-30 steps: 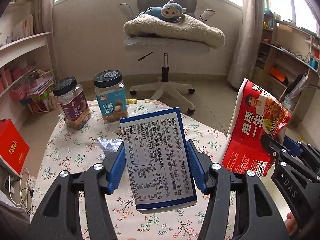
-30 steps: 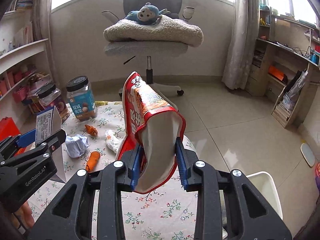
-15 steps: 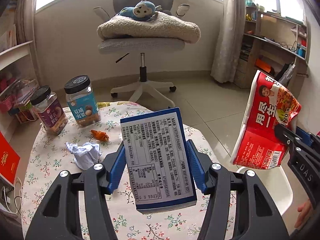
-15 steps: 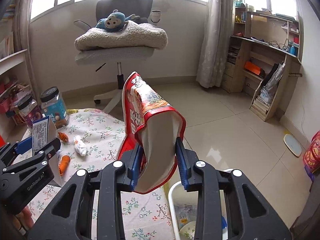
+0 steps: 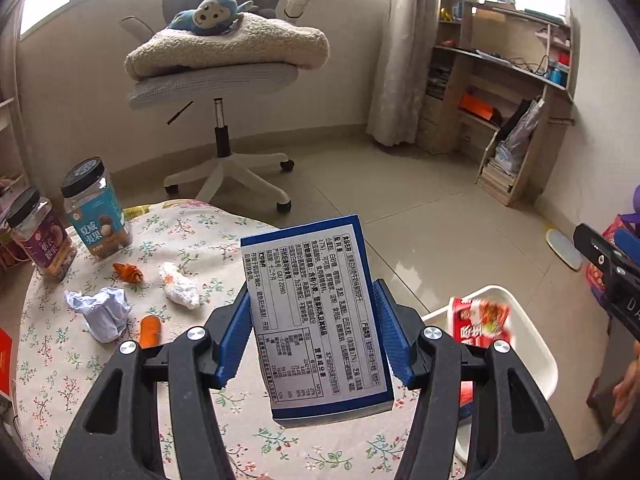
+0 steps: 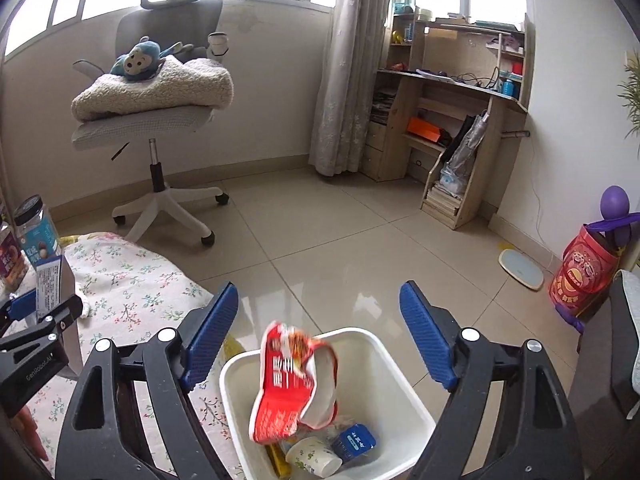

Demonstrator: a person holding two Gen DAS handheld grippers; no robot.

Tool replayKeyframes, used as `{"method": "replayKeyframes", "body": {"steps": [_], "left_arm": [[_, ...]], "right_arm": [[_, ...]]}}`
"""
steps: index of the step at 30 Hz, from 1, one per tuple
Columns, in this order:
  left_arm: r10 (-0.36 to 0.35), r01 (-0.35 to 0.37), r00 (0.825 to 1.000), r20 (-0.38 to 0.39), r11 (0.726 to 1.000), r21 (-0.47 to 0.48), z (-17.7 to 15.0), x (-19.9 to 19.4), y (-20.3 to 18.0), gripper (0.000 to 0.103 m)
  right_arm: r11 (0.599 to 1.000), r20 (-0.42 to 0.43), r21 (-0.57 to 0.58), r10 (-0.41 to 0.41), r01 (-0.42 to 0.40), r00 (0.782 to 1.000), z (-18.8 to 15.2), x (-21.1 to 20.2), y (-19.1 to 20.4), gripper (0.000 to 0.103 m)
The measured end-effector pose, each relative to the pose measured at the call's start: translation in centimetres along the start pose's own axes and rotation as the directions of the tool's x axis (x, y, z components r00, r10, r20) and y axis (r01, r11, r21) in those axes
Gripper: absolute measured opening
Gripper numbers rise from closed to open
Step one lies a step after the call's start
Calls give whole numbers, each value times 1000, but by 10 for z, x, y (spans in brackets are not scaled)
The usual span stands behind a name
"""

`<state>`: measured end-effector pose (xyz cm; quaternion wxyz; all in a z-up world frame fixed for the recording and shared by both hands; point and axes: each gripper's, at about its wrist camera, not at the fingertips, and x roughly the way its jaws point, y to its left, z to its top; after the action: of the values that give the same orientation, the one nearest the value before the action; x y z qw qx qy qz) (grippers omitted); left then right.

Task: Collect trash
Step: 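Carry the noodle cup and box over the bin and open both tools, then grasp the crumpled blue-white paper with the left tool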

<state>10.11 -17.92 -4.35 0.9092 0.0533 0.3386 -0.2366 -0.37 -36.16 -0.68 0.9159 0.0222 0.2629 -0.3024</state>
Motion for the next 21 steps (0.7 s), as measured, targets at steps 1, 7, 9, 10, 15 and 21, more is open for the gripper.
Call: {"method": "replayKeyframes", "body": {"steps": [1,7,9,10,15,21], "left_arm": [[-23,23,1000,-7,1000,5,-1,3,-7,57],[-182,185,979,-92,982,24,-3,26,-58,57],[-217,222,970,-112,975,30,-5,32,-79,58],[-240,245,963,-124,969,23,-6,35,-88,58],[-397,390,889,-227,918,-76,-7,57,-119,77],[-363,349,908,-210,931,-103,4,50,-104,79]], "right_arm": [[1000,10,13,-19,19,1000,1,-1,-6,81],[985,19,153,-83,79,996,7,4,-49,92],[976,18,199,-96,91,995,8,6,-62,93],[971,16,220,-101,95,995,8,7,-67,93],[950,15,293,-113,104,993,6,6,-86,94],[959,14,265,-108,101,994,3,6,-78,96]]}}
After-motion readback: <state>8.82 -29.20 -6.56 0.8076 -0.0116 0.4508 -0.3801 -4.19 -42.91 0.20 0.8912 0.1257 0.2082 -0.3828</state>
